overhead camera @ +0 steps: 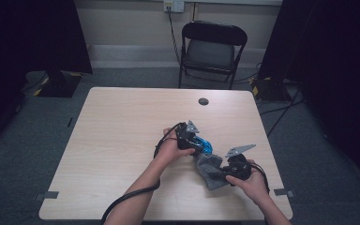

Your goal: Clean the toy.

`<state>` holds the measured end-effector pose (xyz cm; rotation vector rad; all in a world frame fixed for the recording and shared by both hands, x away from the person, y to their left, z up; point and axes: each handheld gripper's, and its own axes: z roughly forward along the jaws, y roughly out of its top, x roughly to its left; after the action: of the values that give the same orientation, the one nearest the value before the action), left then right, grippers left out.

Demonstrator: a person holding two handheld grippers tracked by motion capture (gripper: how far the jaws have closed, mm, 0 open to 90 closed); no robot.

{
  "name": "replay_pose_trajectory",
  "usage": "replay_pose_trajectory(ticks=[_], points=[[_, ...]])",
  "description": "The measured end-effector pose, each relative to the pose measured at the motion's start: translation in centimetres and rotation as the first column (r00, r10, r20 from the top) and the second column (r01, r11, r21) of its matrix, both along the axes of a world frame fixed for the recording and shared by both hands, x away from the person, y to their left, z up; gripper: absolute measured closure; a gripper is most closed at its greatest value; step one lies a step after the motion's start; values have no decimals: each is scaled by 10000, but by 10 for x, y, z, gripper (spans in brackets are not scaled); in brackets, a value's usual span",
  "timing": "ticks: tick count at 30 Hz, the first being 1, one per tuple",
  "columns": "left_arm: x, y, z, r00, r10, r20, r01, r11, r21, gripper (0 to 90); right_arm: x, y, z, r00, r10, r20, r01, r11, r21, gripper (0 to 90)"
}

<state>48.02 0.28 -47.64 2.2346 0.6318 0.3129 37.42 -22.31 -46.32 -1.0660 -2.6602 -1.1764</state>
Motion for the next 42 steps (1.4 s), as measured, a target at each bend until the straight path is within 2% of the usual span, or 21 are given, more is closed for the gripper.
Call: replay_pose_trajectory(ticks=[1, 2, 5, 7, 13, 16, 17, 19, 25, 33, 42], points=[[0, 0, 0, 10000, 0, 0, 0, 10000, 0, 144, 0, 0, 0, 10000, 0, 0, 0, 10000, 0, 719], [0, 0, 0, 10000, -26, 0, 26, 10000, 25, 144, 1, -11, 2, 9995, -294, 68, 295, 9996, -42, 719], [0, 0, 0, 10000, -37, 1, 37, 10000, 19, 144, 3, -20, 4, 9985, -532, 83, 532, 9986, -3, 719], [0, 0, 0, 10000, -39, 9, 39, 10000, 16, 144, 7, -33, 8, 9955, -935, 182, 934, 9956, 35, 719], [0, 0, 0, 10000, -47, 4, 47, 10000, 2, 144, 14, -46, 13, 9881, -1486, 402, 1482, 9889, 145, 718], [-1, 0, 0, 10000, -51, 22, 51, 10000, -3, 144, 22, -52, 14, 9763, -2085, 585, 2077, 9780, 197, 719], [-1, 0, 0, 10000, -51, 22, 51, 10000, -3, 144, 22, -52, 14, 9763, -2085, 585, 2077, 9780, 197, 719], [-1, 0, 0, 10000, -55, 12, 55, 10000, -8, 144, 30, -55, 12, 9662, -2483, 694, 2481, 9687, 116, 718], [-1, 0, -1, 10000, -86, 26, 87, 10000, -46, 144, 45, -49, 1, 9546, -2905, 658, 2924, 9561, -207, 717], [-1, -1, 0, 9999, -128, -26, 128, 9999, -22, 144, 53, -35, -11, 9577, -2816, 585, 2855, 9555, -745, 717], [-1, -2, 0, 9999, -114, -19, 114, 9999, -26, 144, 48, -22, -13, 9720, -2292, 512, 2330, 9683, -901, 716]])
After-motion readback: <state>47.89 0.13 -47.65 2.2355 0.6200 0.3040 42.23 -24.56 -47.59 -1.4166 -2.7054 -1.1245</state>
